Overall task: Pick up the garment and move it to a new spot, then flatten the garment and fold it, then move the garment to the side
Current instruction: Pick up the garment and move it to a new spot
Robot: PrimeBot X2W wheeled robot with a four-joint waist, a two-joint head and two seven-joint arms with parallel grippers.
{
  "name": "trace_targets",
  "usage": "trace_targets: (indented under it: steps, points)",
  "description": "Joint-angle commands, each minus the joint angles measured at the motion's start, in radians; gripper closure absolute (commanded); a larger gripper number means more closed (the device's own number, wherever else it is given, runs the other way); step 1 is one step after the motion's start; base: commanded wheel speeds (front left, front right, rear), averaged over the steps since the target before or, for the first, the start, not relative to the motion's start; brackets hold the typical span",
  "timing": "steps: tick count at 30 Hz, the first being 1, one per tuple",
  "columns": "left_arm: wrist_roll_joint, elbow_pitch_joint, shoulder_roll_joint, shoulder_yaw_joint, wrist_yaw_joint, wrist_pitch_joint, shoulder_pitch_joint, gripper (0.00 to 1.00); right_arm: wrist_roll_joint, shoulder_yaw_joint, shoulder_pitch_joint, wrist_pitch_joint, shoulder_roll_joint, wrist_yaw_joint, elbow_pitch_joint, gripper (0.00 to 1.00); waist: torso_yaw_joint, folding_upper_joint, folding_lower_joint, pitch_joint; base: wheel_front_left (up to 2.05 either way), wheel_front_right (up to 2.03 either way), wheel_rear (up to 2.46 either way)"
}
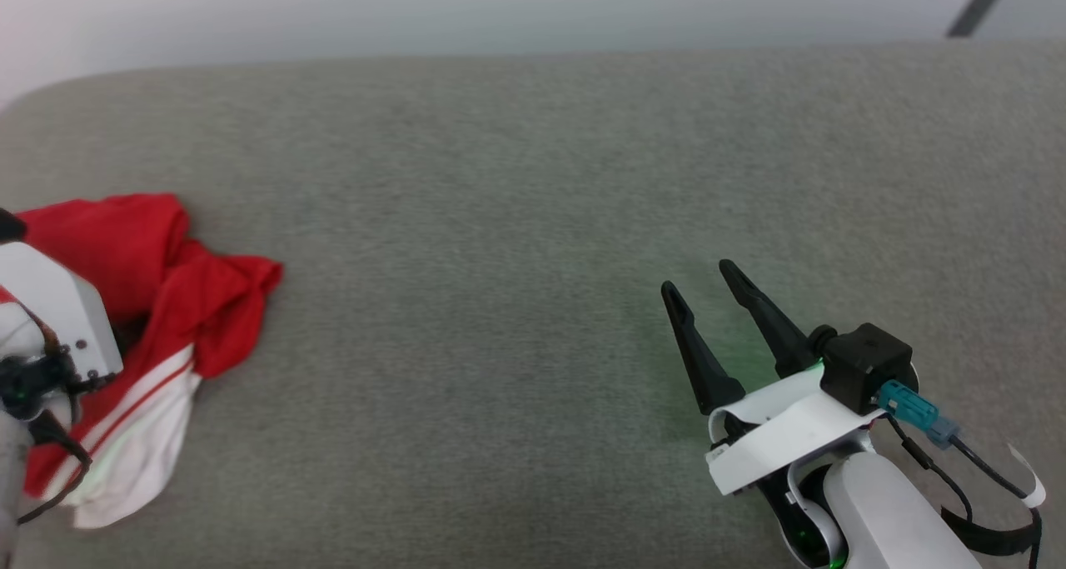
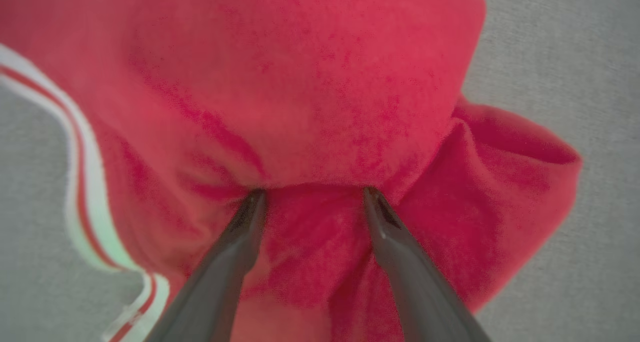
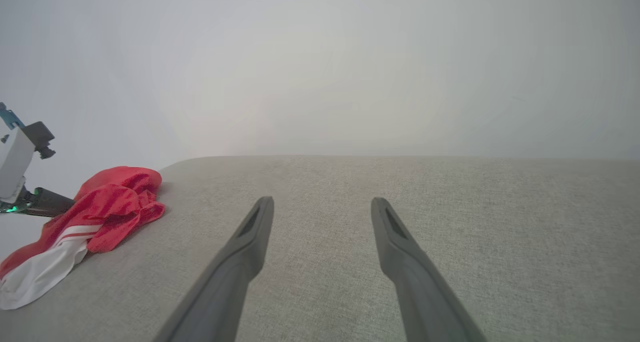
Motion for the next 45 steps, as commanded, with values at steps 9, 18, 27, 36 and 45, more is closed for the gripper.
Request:
trace_targets:
  steps: [9,18,27,36,45]
  points:
    - [-0.101,0.112,-0.047,-0.002,0.001,0.059,0.043,0.0,-0.017,0.016,-0.032,-0.001,0.002,0.0,-0.02,0.0,-0.082,-0.0001,0.0,0.087,0.0,0.0,0.0]
    - [-0.146,0.108,-0.056,-0.014,0.001,0.008,0.064,1.0,-0.015,0.012,-0.017,-0.001,0.004,0.0,-0.016,0.0,-0.071,-0.0001,0.0,0.058,0.0,0.0,0.0]
    - [-0.116,-0.008,0.018,-0.058,0.0,-0.262,0.011,1.0,0.011,0.0,0.026,-0.001,0.016,0.0,0.001,0.0,-0.039,-0.0001,0.0,-0.044,0.0,0.0,0.0]
    - [-0.171,-0.181,-0.018,-0.083,0.0,-0.384,-0.047,1.0,0.029,-0.034,0.09,-0.001,0.028,0.0,-0.006,0.0,-0.063,-0.0001,0.0,-0.134,0.0,0.0,0.0]
    - [-0.201,-0.472,-0.029,-0.191,0.0,-0.337,-0.037,1.0,0.046,-0.093,0.135,-0.001,0.043,0.0,-0.034,0.0,-0.161,-0.0001,0.0,-0.146,0.0,0.0,0.0]
